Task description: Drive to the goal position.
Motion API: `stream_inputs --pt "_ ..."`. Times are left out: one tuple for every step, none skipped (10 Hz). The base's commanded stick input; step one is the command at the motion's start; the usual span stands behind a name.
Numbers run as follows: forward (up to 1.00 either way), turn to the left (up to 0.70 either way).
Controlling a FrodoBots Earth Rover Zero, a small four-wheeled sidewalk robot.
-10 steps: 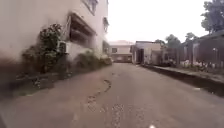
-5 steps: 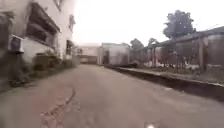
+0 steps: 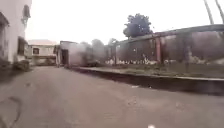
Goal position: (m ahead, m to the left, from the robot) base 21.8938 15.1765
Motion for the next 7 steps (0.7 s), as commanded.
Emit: stream_inputs --pt "0.70 0.00" --pt "0.70 0.00" --pt "0.70 0.00" --pt "0.70 0.00" --pt "0.70 0.00" --pt "0.70 0.13" --pt "-0.15 0.39"
